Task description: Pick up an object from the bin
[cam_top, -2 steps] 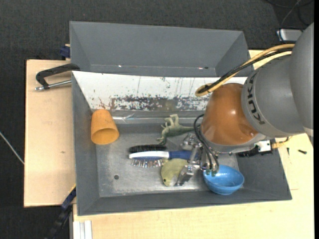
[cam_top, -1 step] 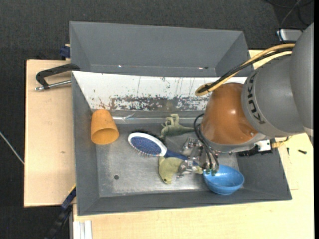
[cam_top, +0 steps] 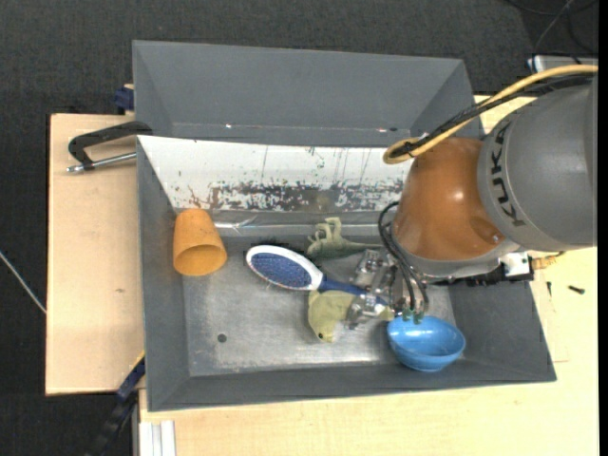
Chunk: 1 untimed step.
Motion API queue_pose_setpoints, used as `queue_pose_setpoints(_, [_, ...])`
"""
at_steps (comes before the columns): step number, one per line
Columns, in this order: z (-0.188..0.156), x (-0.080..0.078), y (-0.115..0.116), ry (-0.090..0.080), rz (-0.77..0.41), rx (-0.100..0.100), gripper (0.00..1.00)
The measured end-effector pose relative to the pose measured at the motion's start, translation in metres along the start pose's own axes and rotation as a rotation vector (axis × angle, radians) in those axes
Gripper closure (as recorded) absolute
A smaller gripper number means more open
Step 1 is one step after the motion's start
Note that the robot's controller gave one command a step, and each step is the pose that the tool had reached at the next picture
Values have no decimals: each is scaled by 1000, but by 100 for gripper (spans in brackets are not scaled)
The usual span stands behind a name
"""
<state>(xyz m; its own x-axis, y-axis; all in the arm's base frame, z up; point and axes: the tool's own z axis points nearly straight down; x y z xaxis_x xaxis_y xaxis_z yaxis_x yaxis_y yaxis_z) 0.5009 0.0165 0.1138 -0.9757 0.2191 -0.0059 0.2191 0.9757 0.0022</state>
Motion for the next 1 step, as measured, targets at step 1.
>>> queue_pose_setpoints(1, [-81, -2, 1, -5, -2, -1, 100])
